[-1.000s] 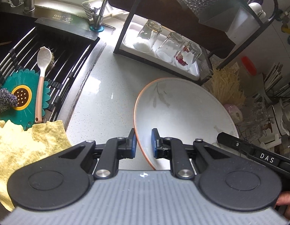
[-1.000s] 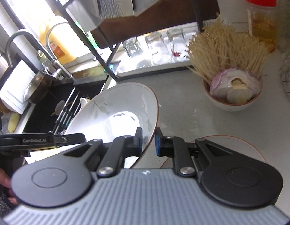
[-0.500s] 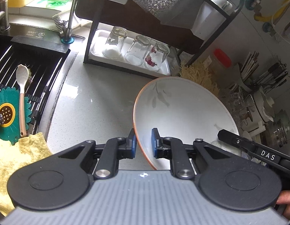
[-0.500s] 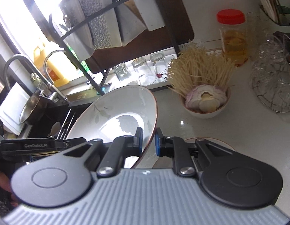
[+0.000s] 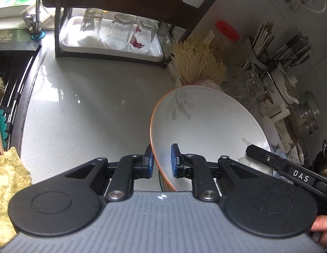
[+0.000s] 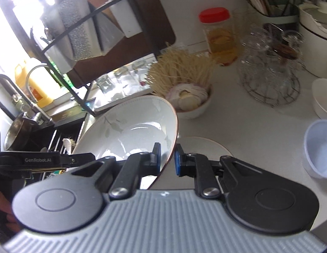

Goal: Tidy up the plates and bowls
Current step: 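Lower the second white bowl into the first bowl on the floral plate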

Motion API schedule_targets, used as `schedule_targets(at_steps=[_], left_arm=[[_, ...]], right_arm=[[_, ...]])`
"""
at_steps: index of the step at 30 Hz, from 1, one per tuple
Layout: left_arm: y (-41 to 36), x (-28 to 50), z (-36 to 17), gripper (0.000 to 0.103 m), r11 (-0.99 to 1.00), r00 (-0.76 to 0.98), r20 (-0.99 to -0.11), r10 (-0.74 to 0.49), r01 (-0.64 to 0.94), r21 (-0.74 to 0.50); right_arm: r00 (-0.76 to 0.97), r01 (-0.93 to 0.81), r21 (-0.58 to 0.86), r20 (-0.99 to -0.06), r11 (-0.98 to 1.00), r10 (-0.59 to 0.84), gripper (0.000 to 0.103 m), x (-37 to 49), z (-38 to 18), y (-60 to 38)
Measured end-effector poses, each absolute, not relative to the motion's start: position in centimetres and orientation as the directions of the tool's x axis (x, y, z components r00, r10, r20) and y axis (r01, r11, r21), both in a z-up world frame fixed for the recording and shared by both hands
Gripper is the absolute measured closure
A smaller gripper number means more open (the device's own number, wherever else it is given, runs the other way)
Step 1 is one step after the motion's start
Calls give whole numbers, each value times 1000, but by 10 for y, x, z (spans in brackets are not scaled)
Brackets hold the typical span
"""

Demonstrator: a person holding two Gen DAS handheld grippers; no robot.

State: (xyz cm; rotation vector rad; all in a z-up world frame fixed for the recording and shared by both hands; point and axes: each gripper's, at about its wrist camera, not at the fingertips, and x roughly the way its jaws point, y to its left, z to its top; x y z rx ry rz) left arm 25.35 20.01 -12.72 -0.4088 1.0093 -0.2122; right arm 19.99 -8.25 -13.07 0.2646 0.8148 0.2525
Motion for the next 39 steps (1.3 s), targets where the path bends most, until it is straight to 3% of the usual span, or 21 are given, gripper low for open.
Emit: schedule_targets(at_steps=[14, 39], left_arm=[[145, 266, -169, 84, 903, 363, -831, -420, 74, -424], [114, 269, -192, 79, 941, 347, -875, -338, 109, -320]], right_arm=[[656, 53, 298, -730, 953, 192, 87, 174, -166, -121], [681, 34, 242, -715, 970, 155, 86, 177, -200, -126]])
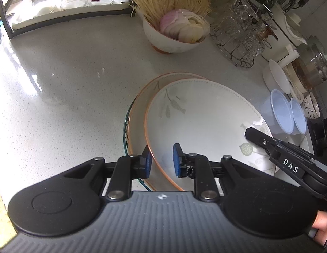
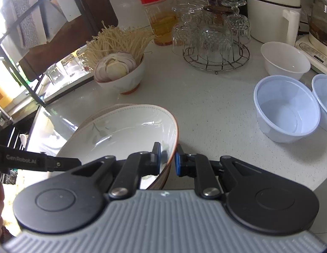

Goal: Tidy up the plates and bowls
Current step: 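Lower the second white bowl into the first bowl on the floral plate, then open both grippers to release the white bowl rim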

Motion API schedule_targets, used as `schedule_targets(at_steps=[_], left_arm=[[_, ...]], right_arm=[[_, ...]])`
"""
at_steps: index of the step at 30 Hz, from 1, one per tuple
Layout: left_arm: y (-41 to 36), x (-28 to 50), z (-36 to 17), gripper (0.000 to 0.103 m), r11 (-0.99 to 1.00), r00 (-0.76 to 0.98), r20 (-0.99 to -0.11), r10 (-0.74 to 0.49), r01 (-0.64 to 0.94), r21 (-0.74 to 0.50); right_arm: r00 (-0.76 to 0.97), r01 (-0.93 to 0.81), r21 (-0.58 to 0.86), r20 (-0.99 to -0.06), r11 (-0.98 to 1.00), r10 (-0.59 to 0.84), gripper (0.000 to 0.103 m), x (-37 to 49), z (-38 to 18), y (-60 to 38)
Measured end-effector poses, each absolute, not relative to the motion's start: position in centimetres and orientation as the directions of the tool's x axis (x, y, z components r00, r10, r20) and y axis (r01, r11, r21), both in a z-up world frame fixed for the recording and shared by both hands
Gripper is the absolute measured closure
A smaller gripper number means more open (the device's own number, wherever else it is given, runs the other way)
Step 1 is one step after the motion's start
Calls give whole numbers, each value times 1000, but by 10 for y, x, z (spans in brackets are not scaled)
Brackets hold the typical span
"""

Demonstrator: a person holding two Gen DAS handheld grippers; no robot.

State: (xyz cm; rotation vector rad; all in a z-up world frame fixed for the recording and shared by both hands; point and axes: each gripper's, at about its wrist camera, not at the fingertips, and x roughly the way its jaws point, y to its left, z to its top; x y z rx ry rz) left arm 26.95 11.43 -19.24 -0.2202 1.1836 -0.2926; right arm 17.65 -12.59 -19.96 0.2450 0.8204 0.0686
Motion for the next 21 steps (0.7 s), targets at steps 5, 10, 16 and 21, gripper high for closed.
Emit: schedule_targets(at_steps=[5, 10, 16, 21], left_arm=[[114, 270, -197, 78, 944, 338, -881, -330, 102, -314], [110, 274, -198, 77, 946, 331, -886, -324, 117, -302], [115, 282, -200, 64, 928, 298, -879, -371, 84, -364], [122, 285, -199, 51, 907, 270, -869, -415, 43, -420]], right_arm=[[683, 37, 253, -713, 967, 160, 86, 177, -205, -125], [686, 42, 262, -709, 964, 163, 85, 180, -207, -126], [682, 52, 284, -711, 957, 174, 84, 182, -212, -127], [663, 54, 307, -722, 950, 196, 82, 185, -216, -126]])
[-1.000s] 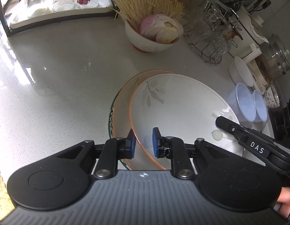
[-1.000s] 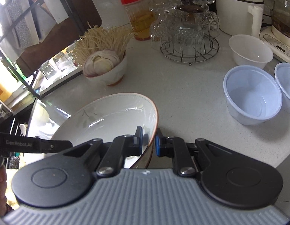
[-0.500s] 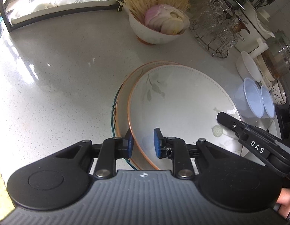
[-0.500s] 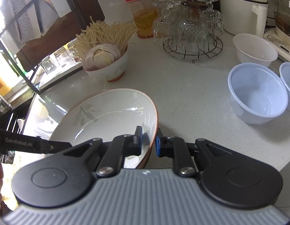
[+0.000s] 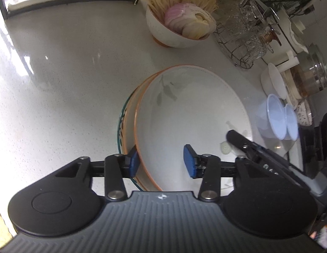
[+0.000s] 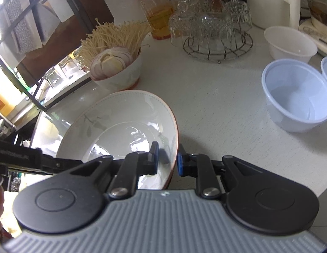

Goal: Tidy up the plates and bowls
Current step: 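Open both grippers to release the white bowl rim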

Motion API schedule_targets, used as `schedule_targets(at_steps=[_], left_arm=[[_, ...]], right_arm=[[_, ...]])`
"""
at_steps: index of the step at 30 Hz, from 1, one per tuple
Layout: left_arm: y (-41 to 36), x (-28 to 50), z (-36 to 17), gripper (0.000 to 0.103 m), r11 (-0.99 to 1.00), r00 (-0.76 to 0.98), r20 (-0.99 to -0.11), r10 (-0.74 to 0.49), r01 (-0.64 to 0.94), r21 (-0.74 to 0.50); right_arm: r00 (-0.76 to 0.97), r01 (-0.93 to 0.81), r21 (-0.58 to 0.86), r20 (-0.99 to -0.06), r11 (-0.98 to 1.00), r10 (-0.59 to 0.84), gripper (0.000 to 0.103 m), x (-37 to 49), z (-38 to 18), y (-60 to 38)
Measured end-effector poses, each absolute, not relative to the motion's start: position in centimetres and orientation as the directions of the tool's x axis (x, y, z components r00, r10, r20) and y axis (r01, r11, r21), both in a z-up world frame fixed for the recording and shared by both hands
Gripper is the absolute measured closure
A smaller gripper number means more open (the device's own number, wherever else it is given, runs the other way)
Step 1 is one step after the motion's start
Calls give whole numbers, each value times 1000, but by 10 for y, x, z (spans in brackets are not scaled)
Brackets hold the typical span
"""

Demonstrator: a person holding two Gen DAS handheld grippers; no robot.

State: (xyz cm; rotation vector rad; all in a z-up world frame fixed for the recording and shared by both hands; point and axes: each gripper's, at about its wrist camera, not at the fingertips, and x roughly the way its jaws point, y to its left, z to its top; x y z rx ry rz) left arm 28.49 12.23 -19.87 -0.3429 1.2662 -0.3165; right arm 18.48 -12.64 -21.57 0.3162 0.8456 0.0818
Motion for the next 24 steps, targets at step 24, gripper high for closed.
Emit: schedule_targets(at_steps=[24], left_arm=[[143, 257, -135, 50, 955, 457, -839, -296, 122, -271]], right_arm=[[680, 99, 266, -722, 959, 130, 81, 193, -190, -120]])
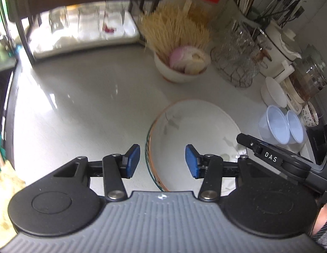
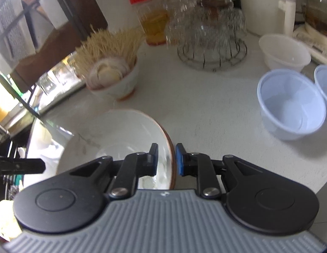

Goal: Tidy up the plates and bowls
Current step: 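Open both grippers to release the white bowl rim, then move both grippers toward the pale blue plastic bowls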

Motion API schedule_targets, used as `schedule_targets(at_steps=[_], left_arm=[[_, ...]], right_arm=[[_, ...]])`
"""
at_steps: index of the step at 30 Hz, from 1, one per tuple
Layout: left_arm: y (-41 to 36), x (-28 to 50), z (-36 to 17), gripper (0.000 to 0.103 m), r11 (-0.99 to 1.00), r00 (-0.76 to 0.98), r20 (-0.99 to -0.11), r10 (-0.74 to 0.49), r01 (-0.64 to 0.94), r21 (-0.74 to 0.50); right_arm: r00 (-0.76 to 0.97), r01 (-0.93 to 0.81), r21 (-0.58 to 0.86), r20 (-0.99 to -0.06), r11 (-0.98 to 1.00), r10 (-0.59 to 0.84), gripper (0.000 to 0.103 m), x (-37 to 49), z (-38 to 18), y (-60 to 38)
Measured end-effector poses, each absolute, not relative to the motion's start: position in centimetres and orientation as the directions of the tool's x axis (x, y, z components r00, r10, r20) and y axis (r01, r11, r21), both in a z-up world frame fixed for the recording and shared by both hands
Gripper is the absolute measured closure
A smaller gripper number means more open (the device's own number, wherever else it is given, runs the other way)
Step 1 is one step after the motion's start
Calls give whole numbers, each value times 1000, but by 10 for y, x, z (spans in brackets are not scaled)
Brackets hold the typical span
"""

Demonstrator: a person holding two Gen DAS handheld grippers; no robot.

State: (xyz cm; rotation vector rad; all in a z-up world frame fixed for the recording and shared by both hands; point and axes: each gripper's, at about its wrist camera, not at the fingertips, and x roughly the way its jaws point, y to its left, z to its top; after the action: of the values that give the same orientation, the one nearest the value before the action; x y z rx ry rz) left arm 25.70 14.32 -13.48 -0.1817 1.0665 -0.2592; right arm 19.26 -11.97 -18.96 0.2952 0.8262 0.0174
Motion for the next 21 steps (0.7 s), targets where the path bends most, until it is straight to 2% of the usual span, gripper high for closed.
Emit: schedule_targets(at_steps=[6, 13, 21], left_arm=[[146, 242, -97, 50, 952, 540, -784, -305, 166, -256], [146, 212, -59, 50, 946, 605, -728, -323, 219, -238], [153, 173, -33, 50, 936, 636, -688, -350, 264, -232]], right_arm=[[745, 103, 236, -662, 966, 82, 81, 181, -151, -111], [794, 96, 270, -602, 958, 90, 81, 150, -104, -102], [812, 132, 262, -581, 956, 47, 81, 98, -78, -91]])
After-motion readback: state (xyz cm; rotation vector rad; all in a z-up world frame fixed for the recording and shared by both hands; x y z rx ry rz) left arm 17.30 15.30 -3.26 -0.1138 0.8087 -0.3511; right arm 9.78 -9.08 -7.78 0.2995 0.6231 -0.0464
